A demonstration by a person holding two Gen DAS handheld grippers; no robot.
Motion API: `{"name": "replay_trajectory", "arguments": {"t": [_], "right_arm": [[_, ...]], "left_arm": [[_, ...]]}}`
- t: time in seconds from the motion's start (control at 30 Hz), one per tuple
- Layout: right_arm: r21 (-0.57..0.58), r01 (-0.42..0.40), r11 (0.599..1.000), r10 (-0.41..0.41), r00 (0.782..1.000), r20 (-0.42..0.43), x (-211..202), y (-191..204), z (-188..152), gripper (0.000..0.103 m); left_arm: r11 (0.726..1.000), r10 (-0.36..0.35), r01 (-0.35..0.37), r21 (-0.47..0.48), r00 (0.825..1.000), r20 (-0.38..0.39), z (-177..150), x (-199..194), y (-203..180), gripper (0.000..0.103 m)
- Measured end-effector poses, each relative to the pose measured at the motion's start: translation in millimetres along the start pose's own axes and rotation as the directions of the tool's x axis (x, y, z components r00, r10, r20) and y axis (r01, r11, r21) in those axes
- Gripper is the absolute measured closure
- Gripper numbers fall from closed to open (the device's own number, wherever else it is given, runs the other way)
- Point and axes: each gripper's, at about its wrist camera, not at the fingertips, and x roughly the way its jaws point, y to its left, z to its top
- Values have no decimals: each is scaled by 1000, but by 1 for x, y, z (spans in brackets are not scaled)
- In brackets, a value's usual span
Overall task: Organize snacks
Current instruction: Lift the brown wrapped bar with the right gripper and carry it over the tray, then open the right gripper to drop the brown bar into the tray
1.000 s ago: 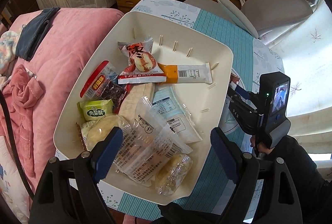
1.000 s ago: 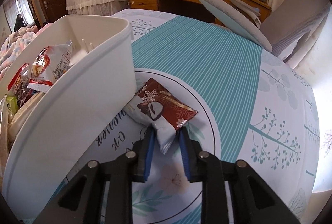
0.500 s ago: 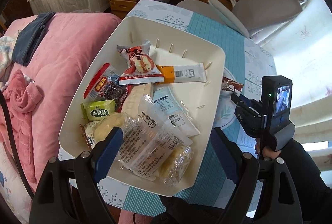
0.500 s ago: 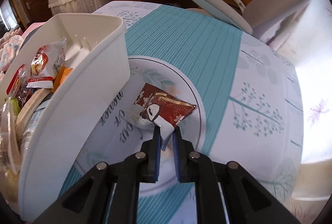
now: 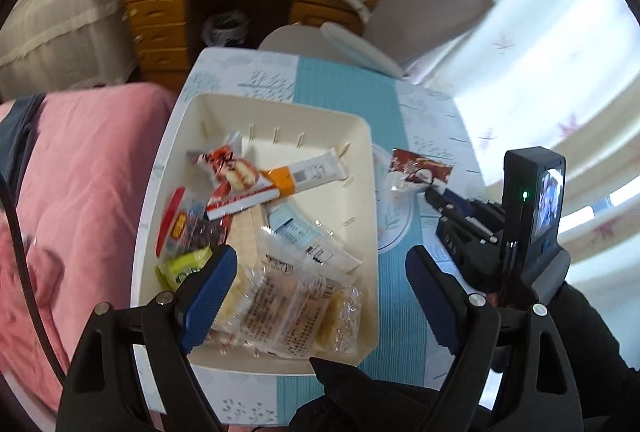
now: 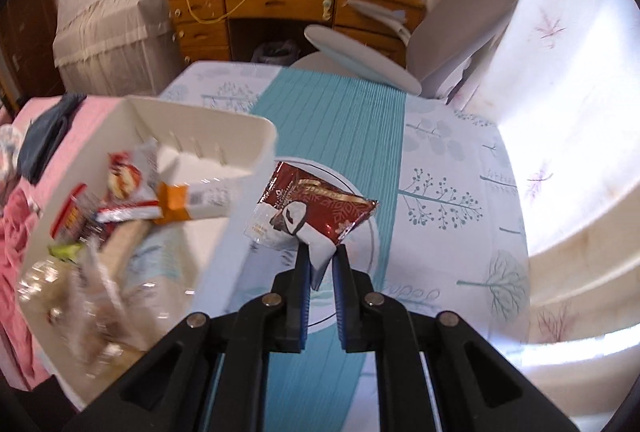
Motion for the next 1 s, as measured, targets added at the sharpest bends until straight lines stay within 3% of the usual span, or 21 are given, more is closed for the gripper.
{"name": "replay_trajectory", "arguments": {"t": [0.23, 0.53, 0.6, 0.83, 1.0], "right_arm": [[65, -23, 998, 20, 999, 49, -37, 48, -7, 93], [70, -108, 992, 102, 991, 90, -55, 103, -10, 91], [78, -135, 988, 129, 989, 77, -56, 109, -10, 86], [98, -116, 988, 111, 992, 53, -69, 106, -16, 51], [97, -117, 988, 112, 992, 56, -88, 92, -30, 43]], "left_arm": [[992, -84, 79, 103, 996, 41, 1, -24, 17, 18], [981, -135, 123, 149, 988, 71, -1, -38, 35, 18], [980, -142, 129, 151, 987, 76, -2, -40, 36, 18], [984, -145, 130, 126, 982, 118, -13, -53, 37, 18], [992, -107, 94, 90, 981, 162, -31, -63, 31, 18]]}}
